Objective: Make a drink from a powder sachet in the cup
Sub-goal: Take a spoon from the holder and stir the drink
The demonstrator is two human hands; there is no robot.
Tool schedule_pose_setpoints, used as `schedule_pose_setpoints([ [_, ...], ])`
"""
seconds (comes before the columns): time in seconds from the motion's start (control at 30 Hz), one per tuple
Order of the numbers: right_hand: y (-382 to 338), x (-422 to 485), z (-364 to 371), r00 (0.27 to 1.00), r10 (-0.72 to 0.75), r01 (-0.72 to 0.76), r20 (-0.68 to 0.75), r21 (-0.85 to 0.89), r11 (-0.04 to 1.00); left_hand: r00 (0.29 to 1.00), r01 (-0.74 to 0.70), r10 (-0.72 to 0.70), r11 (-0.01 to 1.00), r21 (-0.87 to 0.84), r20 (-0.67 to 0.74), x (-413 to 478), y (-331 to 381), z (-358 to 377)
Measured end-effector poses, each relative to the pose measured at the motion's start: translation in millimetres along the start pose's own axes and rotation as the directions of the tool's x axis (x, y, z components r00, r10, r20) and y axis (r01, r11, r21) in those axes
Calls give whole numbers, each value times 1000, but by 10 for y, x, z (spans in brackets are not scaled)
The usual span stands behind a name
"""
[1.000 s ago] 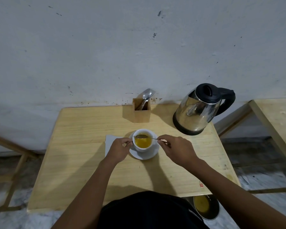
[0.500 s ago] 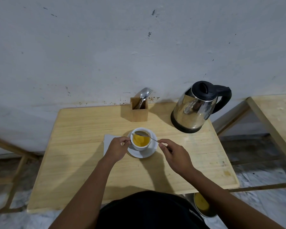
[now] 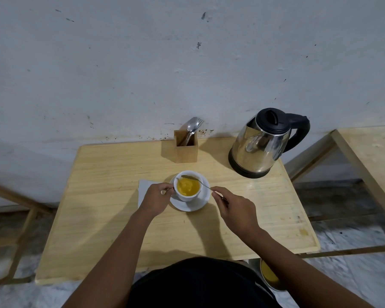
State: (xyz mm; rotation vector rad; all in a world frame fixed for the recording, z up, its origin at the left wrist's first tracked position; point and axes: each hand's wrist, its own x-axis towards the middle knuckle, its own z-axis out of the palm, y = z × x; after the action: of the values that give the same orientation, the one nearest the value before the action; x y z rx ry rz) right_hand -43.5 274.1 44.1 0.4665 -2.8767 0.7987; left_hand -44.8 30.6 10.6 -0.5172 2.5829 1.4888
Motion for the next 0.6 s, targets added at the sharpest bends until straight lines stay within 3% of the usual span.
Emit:
schedule_pose_setpoints([
  [0.6,106,-44,-4,997,-56,56,-56,9,998,1000,23,-23,1000,-7,-10,-2,-19,7],
])
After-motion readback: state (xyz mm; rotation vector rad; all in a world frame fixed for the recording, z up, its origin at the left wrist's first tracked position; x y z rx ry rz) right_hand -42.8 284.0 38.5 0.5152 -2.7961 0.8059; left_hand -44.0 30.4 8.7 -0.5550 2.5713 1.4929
